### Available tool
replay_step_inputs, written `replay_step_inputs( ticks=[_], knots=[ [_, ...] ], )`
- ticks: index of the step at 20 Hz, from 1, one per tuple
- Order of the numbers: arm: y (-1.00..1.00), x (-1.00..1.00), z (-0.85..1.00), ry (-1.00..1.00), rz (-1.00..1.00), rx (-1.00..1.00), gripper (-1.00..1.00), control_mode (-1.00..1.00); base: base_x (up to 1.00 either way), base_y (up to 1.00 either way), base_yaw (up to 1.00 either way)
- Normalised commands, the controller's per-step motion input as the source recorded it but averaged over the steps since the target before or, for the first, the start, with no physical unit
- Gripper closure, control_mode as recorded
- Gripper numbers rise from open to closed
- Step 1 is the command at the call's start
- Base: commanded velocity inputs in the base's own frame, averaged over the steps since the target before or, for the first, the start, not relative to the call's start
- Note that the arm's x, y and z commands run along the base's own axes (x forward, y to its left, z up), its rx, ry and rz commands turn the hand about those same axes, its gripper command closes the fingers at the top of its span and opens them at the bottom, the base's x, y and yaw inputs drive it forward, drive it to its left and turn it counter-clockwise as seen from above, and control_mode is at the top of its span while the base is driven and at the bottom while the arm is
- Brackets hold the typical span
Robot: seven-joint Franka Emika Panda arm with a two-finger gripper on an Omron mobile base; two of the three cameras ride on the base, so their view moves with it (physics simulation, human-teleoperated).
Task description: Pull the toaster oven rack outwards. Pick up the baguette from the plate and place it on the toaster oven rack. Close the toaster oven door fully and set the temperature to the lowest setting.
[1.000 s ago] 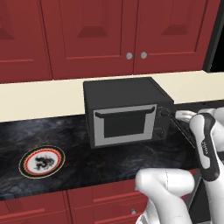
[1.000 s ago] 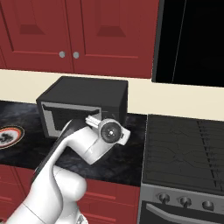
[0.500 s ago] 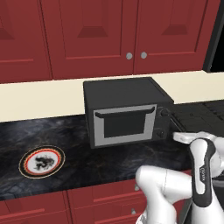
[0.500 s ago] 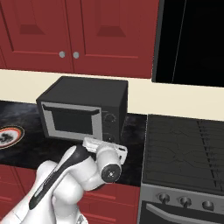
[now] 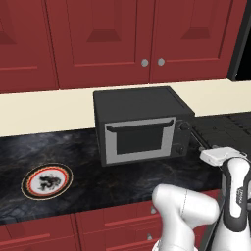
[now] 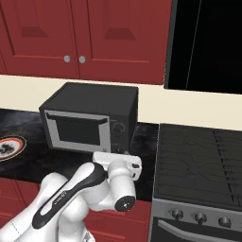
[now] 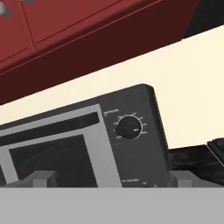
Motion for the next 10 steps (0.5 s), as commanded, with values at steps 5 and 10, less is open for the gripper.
replay_step_inputs(
  ticks=[5,10],
  knots=[
    [0.1,0.0,0.0,0.0,0.0,-0.06,-1.0,-1.0,0.0,0.0,0.0],
    [0.03,0.07,0.0,-0.01,0.0,0.0,-1.0,-1.0,0.0,0.0,0.0]
  ],
)
